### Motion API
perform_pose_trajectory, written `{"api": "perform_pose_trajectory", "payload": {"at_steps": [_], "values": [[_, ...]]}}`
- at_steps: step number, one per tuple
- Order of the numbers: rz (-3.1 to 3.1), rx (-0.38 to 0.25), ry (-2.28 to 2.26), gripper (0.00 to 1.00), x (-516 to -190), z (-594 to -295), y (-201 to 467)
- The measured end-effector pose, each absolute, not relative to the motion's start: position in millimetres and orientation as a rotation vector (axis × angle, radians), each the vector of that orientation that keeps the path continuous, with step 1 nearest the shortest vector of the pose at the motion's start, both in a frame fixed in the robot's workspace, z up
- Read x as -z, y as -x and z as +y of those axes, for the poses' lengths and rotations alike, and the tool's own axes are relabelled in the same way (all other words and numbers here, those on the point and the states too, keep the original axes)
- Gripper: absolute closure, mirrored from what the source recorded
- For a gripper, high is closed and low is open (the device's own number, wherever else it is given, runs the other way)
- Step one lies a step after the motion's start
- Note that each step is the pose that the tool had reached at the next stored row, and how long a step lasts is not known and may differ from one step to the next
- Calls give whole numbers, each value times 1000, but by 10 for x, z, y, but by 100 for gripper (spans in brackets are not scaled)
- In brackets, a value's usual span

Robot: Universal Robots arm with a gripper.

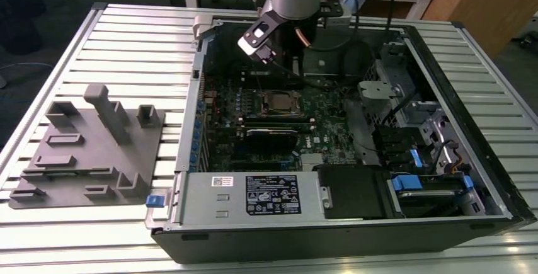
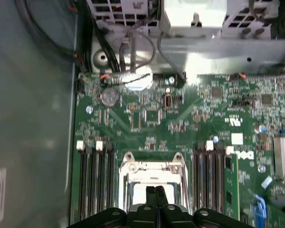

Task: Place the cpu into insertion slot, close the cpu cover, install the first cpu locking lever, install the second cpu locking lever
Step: 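Close the cpu cover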

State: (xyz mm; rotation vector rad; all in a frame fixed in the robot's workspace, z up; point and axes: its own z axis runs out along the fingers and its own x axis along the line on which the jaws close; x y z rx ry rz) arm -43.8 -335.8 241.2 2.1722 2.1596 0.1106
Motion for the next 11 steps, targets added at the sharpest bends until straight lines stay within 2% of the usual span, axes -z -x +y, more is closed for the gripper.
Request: {"api": "perform_pose_trajectory", "payload": {"at_steps": [11], "values": [[2158,-112,-2171,89,-2375,-3358,694]]}}
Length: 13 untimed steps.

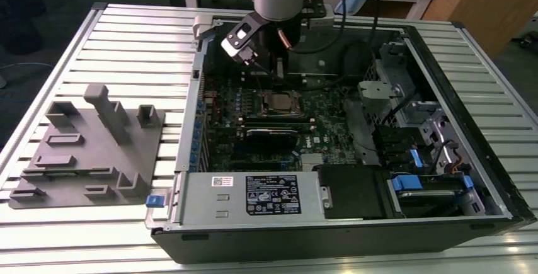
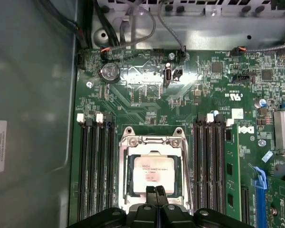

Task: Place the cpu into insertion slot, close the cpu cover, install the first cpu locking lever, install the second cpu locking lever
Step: 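Close the cpu cover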

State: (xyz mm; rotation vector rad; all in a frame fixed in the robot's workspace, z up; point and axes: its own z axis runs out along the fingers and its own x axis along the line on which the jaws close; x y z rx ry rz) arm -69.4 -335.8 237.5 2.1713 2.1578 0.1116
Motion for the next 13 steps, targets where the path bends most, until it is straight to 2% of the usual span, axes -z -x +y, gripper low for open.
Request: {"api": "perform_pose_trajectory", "payload": {"at_steps": [7,11,13], "values": [[2157,-109,-2174,89,-2373,-3357,693],[2192,-38,-2208,89,-2366,-3357,679],[2198,-23,-2214,89,-2367,-3358,679]]}}
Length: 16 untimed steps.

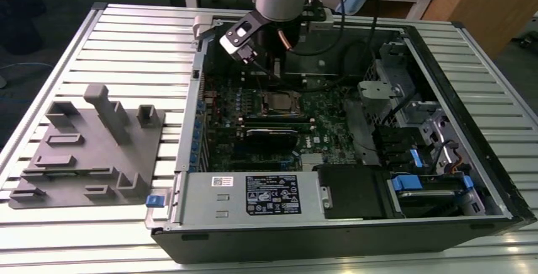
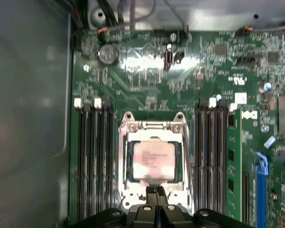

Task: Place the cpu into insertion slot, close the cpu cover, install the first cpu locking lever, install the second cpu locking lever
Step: 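Close the cpu cover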

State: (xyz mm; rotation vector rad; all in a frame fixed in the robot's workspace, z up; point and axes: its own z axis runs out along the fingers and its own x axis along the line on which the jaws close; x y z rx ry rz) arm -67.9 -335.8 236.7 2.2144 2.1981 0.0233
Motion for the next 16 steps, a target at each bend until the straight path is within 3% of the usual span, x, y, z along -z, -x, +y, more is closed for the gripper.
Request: {"api": "perform_pose_trajectory", "payload": {"at_steps": [16], "values": [[2199,-22,-2215,89,-2318,-3357,549]]}}
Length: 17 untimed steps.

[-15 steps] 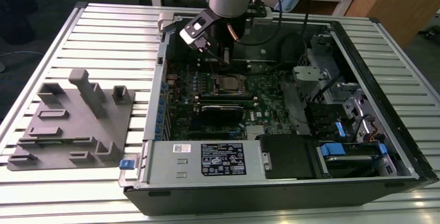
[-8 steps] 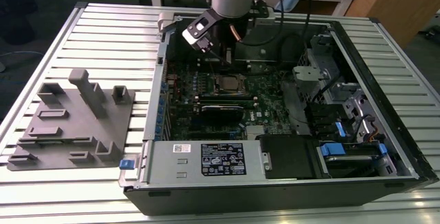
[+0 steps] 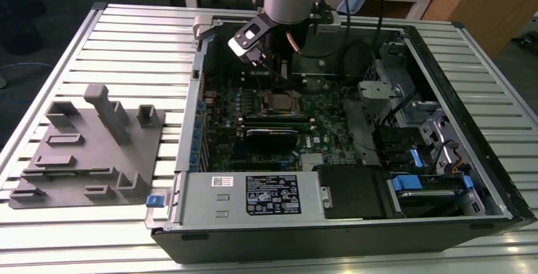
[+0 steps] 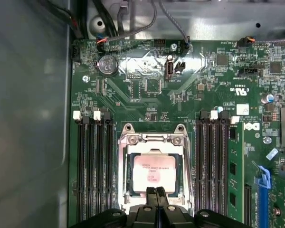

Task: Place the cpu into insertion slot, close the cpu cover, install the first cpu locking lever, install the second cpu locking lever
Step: 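Close the cpu cover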

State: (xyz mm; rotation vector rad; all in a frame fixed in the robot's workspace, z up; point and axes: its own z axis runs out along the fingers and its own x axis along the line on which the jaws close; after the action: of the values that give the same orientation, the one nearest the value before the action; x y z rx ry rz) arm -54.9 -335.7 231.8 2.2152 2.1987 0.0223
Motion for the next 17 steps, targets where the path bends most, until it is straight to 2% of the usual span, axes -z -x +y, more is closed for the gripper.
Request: {"api": "perform_pose_trajectory", "payload": {"at_steps": [17], "values": [[2299,-24,-2112,89,-2280,-3357,523]]}}
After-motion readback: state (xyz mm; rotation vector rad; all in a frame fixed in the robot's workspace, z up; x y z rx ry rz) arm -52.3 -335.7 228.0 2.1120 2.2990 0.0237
